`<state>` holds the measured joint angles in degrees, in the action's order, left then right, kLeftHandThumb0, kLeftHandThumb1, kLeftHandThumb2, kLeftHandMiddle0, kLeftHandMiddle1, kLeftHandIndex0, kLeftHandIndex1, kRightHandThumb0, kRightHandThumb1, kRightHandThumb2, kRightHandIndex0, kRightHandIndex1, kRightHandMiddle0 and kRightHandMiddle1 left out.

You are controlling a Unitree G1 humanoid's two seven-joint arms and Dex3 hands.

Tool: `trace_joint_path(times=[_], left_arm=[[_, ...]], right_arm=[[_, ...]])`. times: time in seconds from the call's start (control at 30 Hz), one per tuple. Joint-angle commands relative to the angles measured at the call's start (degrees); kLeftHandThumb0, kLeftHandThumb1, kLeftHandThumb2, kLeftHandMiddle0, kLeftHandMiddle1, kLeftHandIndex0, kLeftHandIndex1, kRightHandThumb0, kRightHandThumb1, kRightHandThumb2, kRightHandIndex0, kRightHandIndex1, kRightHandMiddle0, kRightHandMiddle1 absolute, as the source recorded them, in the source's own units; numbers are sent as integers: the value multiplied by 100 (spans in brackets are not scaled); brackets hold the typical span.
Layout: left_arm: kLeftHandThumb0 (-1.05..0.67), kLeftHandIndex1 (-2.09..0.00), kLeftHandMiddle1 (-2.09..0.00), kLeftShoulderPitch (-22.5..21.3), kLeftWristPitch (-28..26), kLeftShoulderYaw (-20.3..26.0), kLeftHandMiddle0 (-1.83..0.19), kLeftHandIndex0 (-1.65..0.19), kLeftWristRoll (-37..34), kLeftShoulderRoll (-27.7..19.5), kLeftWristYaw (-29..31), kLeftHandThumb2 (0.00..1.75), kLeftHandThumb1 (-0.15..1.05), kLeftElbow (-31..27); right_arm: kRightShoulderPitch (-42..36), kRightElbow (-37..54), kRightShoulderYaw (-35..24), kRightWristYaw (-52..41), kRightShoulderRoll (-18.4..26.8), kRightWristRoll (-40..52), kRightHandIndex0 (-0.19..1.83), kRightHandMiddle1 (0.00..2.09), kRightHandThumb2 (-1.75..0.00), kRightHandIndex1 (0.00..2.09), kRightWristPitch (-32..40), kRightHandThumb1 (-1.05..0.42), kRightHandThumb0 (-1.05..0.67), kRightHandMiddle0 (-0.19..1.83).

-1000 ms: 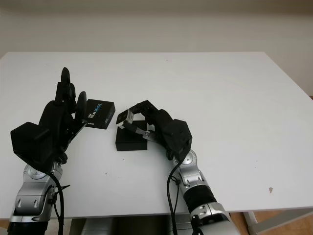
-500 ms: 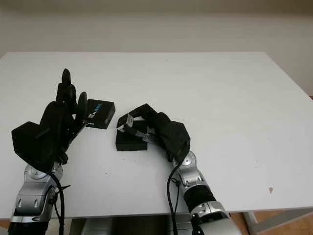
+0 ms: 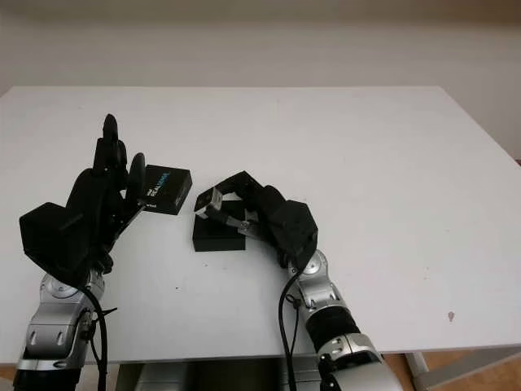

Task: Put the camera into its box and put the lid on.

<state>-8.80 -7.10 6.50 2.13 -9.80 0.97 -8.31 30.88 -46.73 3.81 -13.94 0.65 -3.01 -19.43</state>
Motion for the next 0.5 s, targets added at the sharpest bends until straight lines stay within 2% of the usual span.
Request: trace_joint_path(times=[0.0,0.47], left_arm=[[-70,0,0,19,52,2,19,19,9,-40,23,64,105,-51],[-68,0,0,7,26,11,19,19,-9,-32,54,66,105,-59]], right_arm=[[106,51,-61,-25,21,81,15,180,-17,5,33,-105,-48,31],[45,136,-126,-57,80,210,15,181,-16,5,40,-105,-51,33]])
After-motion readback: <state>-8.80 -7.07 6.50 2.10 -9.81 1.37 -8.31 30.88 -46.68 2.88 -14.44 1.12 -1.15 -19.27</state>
